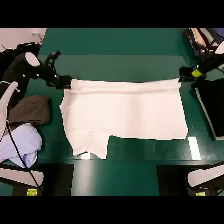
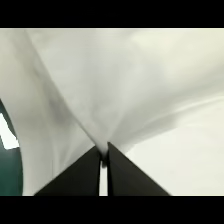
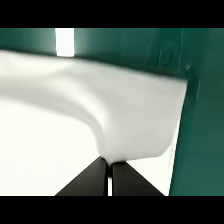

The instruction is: Fold the shirts.

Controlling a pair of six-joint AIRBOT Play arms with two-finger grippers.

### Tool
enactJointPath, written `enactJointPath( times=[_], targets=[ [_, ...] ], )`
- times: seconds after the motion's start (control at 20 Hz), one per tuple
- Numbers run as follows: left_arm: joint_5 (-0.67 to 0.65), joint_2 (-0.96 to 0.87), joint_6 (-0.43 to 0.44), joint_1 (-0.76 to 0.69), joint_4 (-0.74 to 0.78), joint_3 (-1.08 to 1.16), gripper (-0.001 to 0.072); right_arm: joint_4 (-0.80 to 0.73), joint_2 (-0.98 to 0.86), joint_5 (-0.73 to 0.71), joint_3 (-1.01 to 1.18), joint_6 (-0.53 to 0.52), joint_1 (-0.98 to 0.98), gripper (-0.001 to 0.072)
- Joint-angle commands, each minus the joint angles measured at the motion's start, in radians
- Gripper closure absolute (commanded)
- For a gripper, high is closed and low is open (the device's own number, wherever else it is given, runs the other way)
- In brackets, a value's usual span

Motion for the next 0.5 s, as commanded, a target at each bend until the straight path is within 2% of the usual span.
enactJointPath(
  times=[0.0, 0.05, 0.1, 0.15, 0.25, 0.45],
  targets=[
    [0.018, -0.001, -0.033, 0.001, 0.007, -0.092, 0.0620, 0.001, 0.068, -0.086, -0.188, 0.000, 0.004, 0.0694],
    [0.031, -0.001, -0.047, 0.000, 0.008, -0.096, 0.0249, 0.005, 0.086, -0.114, -0.228, 0.003, 0.003, 0.0688],
    [0.040, 0.001, -0.070, 0.001, 0.009, -0.094, 0.0012, 0.012, 0.101, -0.122, -0.259, 0.003, 0.003, 0.0530],
    [0.034, 0.010, -0.082, 0.001, 0.010, -0.094, 0.0096, 0.007, 0.112, -0.117, -0.272, 0.003, 0.002, 0.0414],
    [-0.011, 0.056, -0.081, 0.000, 0.033, -0.095, 0.0103, 0.003, 0.150, -0.087, -0.290, 0.003, -0.006, 0.0414],
    [-0.124, 0.263, -0.082, 0.000, 0.197, -0.211, 0.0103, 0.003, 0.351, -0.093, -0.447, 0.002, -0.061, 0.0406]
  ],
)
